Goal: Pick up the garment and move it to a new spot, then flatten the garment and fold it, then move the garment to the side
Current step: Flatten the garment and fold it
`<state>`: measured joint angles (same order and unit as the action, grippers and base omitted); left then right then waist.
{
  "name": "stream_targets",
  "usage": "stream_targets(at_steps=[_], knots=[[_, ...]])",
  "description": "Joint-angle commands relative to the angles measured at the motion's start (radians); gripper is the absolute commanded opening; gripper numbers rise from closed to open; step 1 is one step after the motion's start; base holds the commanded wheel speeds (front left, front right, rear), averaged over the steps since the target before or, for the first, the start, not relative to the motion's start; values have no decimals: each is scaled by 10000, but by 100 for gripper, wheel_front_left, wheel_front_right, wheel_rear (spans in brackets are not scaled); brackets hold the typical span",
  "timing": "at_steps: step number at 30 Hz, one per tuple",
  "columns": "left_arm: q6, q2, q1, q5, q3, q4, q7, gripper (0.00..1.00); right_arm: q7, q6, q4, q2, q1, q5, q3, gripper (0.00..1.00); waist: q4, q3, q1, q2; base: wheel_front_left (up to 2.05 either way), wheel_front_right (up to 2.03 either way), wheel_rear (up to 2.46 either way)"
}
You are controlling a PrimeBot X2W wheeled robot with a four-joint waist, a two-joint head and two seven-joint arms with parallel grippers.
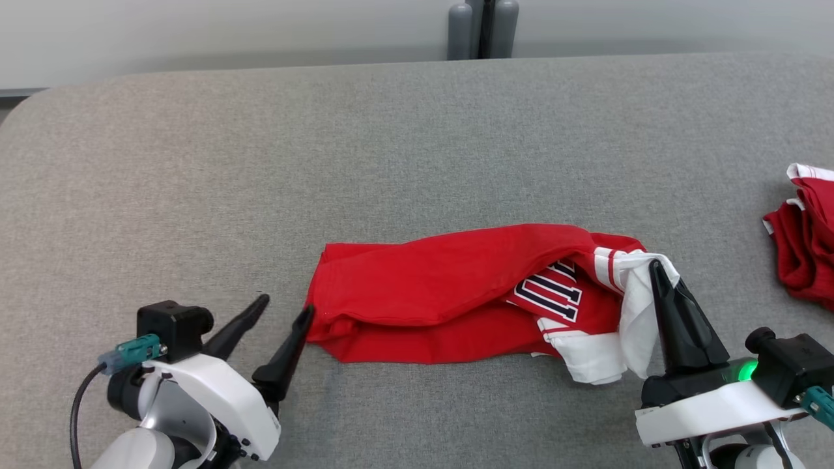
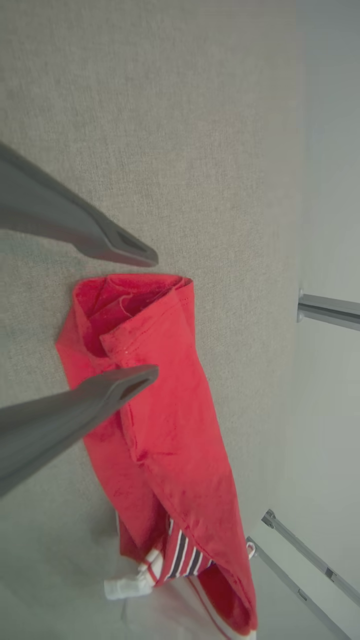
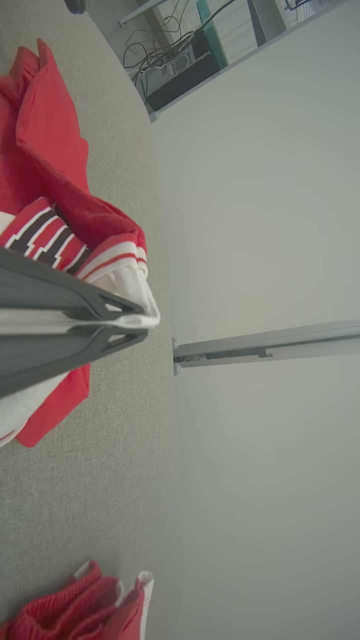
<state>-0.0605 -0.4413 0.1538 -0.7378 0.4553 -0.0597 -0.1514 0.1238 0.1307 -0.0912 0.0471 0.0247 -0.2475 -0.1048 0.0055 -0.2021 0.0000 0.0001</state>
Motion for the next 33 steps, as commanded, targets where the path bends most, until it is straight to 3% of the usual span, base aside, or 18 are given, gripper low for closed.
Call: stream_targets(at_steps=[1,14,15,16,17,19,20,26,33], knots=[[249,-27,180,-371,51,68,-289,100,98,4,11,47,105,-41,3,0,-78,-116,0,-1,0,0,0],[1026,115,713,-1356,186,914,-1020,100,244,4,118,46,356,-27,-45,0,-266,-635,0,-1,0,0,0],[1058,129,752,-1367,183,976,-993,95,251,4,117,45,384,-14,-61,0,-286,-665,0,-1,0,0,0],[1115,140,796,-1404,214,1057,-1020,76,267,4,134,45,401,2,-57,0,-292,-670,0,-1,0,0,0],[1168,168,820,-1471,236,1102,-1047,49,268,4,148,48,403,9,-50,0,-296,-676,0,-1,0,0,0],[1246,188,892,-1500,231,1160,-968,11,280,4,151,46,416,47,-27,0,-294,-693,0,-1,0,0,0],[1293,190,884,-1521,243,1182,-962,0,276,4,152,46,414,45,-17,0,-288,-702,0,-1,0,0,0],[1459,140,1083,-1410,251,1043,-749,0,227,4,169,45,382,43,68,0,-233,-693,0,-1,0,0,0],[1365,27,1307,-1025,114,736,-299,0,126,4,109,45,454,150,80,0,-200,-551,0,-1,0,0,0]])
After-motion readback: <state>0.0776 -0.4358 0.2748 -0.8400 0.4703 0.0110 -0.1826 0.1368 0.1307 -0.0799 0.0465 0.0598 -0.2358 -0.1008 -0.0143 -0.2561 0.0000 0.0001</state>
